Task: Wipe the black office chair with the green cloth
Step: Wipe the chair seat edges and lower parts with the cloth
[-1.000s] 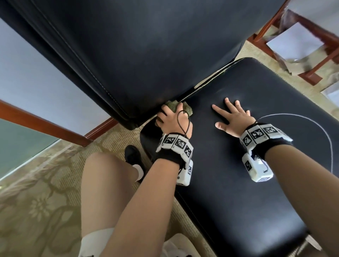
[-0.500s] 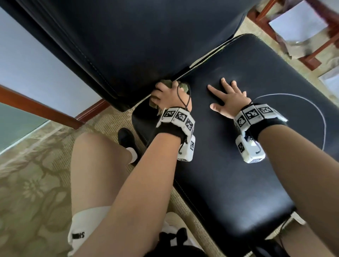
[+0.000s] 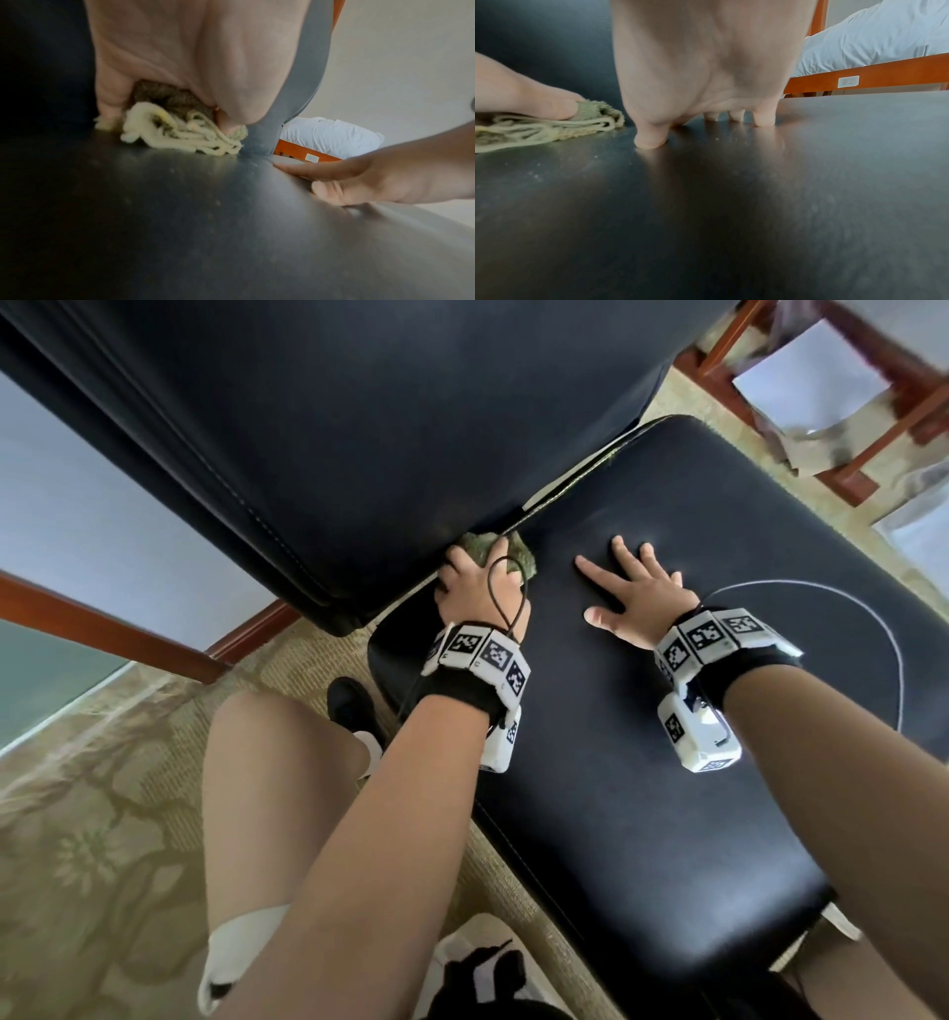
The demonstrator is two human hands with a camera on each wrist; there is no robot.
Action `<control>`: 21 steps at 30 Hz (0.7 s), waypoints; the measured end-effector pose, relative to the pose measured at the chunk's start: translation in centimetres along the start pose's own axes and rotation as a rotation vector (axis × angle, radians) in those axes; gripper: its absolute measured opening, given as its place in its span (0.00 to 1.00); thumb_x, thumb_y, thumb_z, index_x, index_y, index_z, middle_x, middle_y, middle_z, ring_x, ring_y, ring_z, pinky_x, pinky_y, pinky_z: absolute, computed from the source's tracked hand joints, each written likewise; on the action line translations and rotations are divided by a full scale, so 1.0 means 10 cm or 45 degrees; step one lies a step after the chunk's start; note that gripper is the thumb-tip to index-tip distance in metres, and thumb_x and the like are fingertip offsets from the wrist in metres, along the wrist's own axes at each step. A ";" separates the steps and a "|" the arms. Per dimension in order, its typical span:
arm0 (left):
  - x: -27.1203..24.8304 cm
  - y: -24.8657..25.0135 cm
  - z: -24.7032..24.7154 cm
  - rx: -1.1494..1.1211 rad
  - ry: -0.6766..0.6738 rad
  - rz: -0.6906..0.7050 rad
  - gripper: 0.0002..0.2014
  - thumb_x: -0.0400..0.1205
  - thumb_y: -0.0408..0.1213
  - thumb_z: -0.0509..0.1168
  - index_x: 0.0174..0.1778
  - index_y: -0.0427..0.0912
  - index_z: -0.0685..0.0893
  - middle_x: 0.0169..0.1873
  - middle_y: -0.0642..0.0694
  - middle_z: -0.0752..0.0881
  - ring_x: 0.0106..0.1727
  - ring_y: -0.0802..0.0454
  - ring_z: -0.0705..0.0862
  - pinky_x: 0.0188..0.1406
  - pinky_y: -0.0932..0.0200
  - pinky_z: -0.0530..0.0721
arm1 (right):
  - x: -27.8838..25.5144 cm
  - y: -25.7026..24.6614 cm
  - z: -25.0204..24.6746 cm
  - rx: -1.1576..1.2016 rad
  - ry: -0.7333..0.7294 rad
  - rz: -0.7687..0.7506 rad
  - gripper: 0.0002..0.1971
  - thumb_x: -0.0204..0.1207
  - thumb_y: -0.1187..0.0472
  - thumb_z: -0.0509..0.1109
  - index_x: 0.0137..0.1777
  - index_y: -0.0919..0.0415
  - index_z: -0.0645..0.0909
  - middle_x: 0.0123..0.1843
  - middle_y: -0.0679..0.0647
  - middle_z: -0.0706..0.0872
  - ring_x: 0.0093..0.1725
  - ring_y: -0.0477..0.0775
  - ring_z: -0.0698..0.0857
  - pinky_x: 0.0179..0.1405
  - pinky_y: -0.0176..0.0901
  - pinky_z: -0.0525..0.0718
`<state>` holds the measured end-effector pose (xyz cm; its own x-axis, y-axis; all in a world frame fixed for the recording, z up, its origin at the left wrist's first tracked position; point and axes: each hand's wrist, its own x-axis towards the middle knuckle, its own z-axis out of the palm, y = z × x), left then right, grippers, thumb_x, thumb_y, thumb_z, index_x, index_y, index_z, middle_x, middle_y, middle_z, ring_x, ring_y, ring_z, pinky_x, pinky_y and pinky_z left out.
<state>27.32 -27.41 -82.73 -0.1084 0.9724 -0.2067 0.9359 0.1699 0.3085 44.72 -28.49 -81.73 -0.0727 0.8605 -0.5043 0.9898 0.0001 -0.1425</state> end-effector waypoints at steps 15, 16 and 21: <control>-0.24 -0.44 -0.33 0.517 -0.087 0.621 0.32 0.84 0.37 0.57 0.83 0.46 0.52 0.82 0.38 0.49 0.81 0.36 0.50 0.77 0.41 0.54 | -0.22 0.31 -0.04 0.141 0.100 0.097 0.30 0.83 0.48 0.58 0.81 0.37 0.50 0.85 0.51 0.44 0.83 0.60 0.42 0.79 0.65 0.51; -0.20 -0.48 -0.33 0.490 -0.137 0.637 0.34 0.84 0.34 0.57 0.84 0.48 0.50 0.82 0.37 0.45 0.82 0.35 0.46 0.77 0.41 0.55 | -0.22 0.33 -0.03 0.121 0.088 0.095 0.30 0.83 0.48 0.58 0.81 0.37 0.49 0.85 0.50 0.43 0.83 0.60 0.41 0.79 0.65 0.51; -0.03 -0.43 -0.29 0.554 -0.213 0.666 0.35 0.84 0.29 0.54 0.84 0.50 0.45 0.82 0.38 0.46 0.80 0.35 0.54 0.74 0.47 0.64 | -0.19 0.38 -0.04 -0.024 0.046 0.035 0.29 0.84 0.46 0.53 0.81 0.37 0.45 0.85 0.51 0.42 0.83 0.60 0.43 0.77 0.63 0.58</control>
<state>22.38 -27.98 -81.30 0.4132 0.8655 -0.2833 0.9041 -0.4270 0.0142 48.69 -29.96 -81.00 -0.0413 0.8780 -0.4768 0.9935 -0.0146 -0.1129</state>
